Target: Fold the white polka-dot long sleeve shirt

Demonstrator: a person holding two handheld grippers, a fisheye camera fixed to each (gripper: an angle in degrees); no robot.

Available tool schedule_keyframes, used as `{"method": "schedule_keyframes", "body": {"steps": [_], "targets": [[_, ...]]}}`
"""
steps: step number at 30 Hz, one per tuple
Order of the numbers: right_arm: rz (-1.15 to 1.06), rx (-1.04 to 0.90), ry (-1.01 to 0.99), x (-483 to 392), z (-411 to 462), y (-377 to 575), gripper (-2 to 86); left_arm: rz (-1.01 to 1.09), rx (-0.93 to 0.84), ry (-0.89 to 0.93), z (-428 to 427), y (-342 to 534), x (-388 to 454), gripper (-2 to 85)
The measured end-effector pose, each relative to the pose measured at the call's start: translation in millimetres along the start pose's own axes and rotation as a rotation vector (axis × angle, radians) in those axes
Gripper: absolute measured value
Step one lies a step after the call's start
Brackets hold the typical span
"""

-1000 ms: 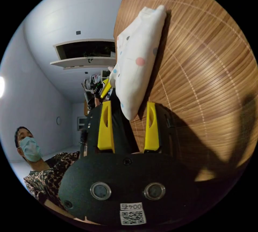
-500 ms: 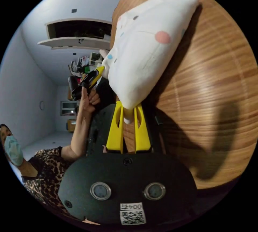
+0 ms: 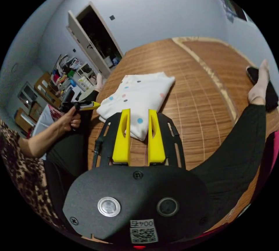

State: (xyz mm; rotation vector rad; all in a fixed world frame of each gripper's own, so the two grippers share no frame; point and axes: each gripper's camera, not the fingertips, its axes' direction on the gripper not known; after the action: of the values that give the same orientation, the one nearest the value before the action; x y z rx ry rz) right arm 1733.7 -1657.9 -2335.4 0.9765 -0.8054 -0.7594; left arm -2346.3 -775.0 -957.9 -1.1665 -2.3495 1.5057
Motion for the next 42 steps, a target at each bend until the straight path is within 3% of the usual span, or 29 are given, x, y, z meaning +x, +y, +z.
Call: {"method": "schedule_keyframes", "body": {"steps": [4,12,16,26,31,34,38,42], "targets": [[-0.131,0.09,0.136,-39.7,2.9,27.6,11.5,-0.037,0.04,0.037,-8.6,10.2,-6.0,6.0],[-0.254,-0.032,0.235,-84.5,34.0,46.4,11.7,-0.012,-0.042,-0.041,21.6,18.2,9.3,8.0],[-0.261,-0.116,0.262,-95.6,48.6,55.8,11.1,-0.013,-0.061,-0.052,36.9,18.9,12.9,8.1],[-0.246,-0.06,0.329,-123.7,44.3,82.3,10.3,0.02,-0.092,-0.107,79.6,20.7,33.7,4.4],[-0.226,-0.058,0.309,-128.3,36.4,85.7,10.5,0.107,0.004,-0.129,67.0,33.4,88.3,2.9],[-0.19,-0.046,0.279,-127.4,28.9,86.4,10.9,0.197,-0.014,-0.285,69.2,43.7,128.9,2.8],[-0.166,-0.061,0.247,-127.1,26.6,85.7,10.8,0.092,-0.172,-0.379,131.4,58.1,89.9,2.5],[-0.173,-0.073,0.249,-131.8,27.2,87.3,10.6,0.146,-0.256,-0.521,172.1,53.7,105.5,1.8]]}}
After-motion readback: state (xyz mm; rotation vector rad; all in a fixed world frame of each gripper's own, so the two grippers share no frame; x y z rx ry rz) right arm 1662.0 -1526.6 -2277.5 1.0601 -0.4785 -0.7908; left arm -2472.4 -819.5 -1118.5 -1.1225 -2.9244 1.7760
